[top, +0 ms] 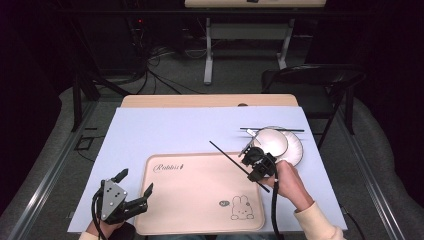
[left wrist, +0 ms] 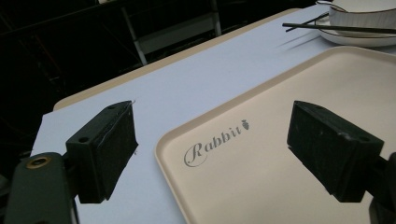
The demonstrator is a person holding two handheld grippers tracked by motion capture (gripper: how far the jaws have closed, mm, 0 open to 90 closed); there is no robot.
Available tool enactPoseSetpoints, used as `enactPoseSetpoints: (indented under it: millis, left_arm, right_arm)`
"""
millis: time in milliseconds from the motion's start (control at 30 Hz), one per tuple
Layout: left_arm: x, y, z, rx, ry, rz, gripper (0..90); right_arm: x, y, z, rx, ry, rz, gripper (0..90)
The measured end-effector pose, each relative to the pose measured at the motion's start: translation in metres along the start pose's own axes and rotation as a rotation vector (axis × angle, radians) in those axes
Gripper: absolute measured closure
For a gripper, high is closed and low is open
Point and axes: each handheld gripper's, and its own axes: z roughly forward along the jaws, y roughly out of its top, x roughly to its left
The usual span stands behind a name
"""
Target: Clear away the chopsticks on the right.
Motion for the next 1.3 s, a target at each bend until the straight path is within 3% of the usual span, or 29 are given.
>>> enactPoseSetpoints:
  millis: [467, 767, 1300]
  left_arm:
    - [0.0, 0.0, 0.0, 0.003, -0.001, 0.004, 15.6]
    - [0.0, 0.0, 0.0, 0.003, -0.001, 0.004, 15.6]
    - [0.0, 0.0, 0.0, 0.003, -0.001, 0.004, 15.6]
  right_arm:
    - [0.011, -0.003, 0.023, 0.02, 0.044, 0.061, 85.3]
    - [0.025, 0.002, 0.041, 0.067, 0.059, 0.027, 85.2]
    - [0.032, 0.008, 0.05, 0.074, 0.029, 0.0, 84.3]
